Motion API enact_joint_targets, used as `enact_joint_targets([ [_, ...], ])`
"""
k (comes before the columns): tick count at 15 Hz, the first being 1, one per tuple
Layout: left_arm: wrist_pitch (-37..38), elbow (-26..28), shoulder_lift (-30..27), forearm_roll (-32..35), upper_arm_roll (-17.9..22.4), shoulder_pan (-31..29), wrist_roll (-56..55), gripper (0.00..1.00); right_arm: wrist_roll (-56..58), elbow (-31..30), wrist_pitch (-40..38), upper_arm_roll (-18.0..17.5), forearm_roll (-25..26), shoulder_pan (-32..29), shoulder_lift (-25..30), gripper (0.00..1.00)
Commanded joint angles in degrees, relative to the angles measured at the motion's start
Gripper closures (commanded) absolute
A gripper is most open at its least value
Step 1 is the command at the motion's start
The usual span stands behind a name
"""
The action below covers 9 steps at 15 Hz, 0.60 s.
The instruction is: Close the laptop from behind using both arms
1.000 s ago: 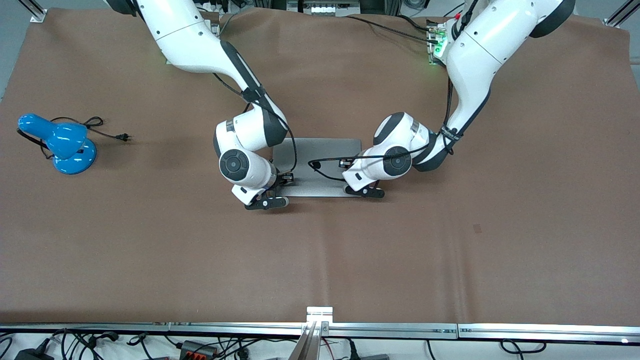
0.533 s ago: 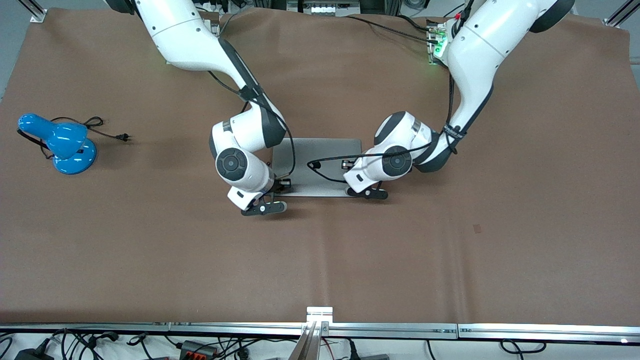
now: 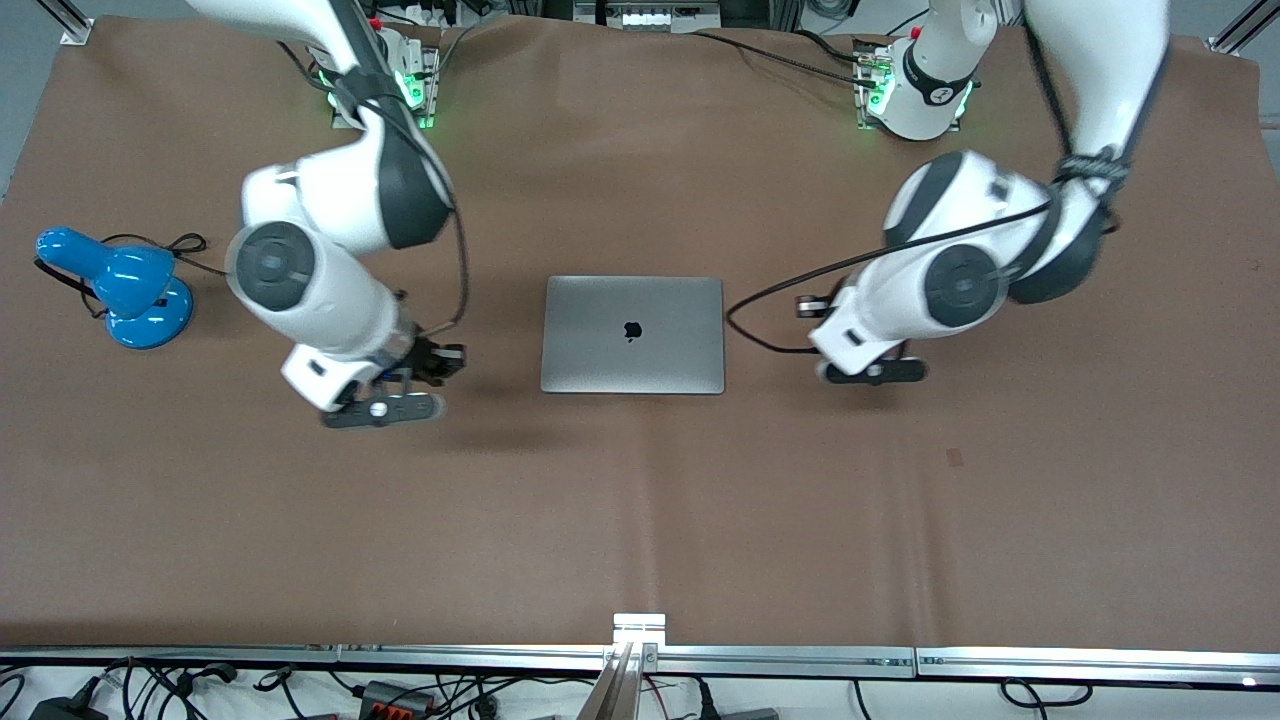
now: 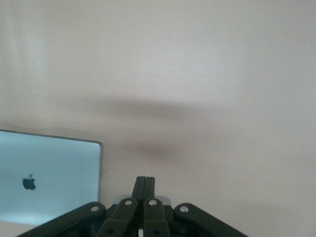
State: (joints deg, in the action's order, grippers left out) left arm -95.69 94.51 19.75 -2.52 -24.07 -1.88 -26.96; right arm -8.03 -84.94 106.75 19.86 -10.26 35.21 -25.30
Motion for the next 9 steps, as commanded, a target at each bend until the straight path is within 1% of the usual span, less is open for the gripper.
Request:
enact_joint_targets([
  [1,6.5,2.4,-9.7,0.9,7.3,0.1,9.7,0.92,1.6,2.5,-8.2,4.1,0.7,0.2,1.5,0.94],
  [2,8.0,2.5,-11.8,0.6,10.8,0.1,14.6,0.82,2.0,6.0,-11.4,5.9,0.5,0.2,1.5,0.68],
  [3,9.3,2.4,-13.5,0.5,13.6,0.1,17.2,0.71,2.2,8.9,-13.5,6.8,0.3,0.1,1.5,0.15],
  [4,10.2,2.3,-14.8,0.7,15.5,0.1,18.4,0.37,2.2,10.6,-14.3,7.6,0.2,-0.1,1.5,0.0],
  [5,10.3,1.8,-15.9,0.9,17.2,0.1,20.2,0.0,2.4,11.6,-14.5,8.0,0.6,-0.2,1.5,0.0],
  [7,9.7,0.5,-16.1,0.8,21.0,0.1,26.4,0.0,2.5,12.1,-14.5,9.7,0.7,-0.7,2.7,0.0],
  [8,8.9,0.1,-16.2,0.9,22.1,0.1,26.4,0.0,2.5,12.2,-14.5,10.9,0.5,-0.8,2.7,0.0],
  [9,8.0,0.6,-16.8,0.9,22.3,0.1,25.9,0.0,2.5,12.4,-14.1,11.4,0.2,-1.5,2.7,0.0],
])
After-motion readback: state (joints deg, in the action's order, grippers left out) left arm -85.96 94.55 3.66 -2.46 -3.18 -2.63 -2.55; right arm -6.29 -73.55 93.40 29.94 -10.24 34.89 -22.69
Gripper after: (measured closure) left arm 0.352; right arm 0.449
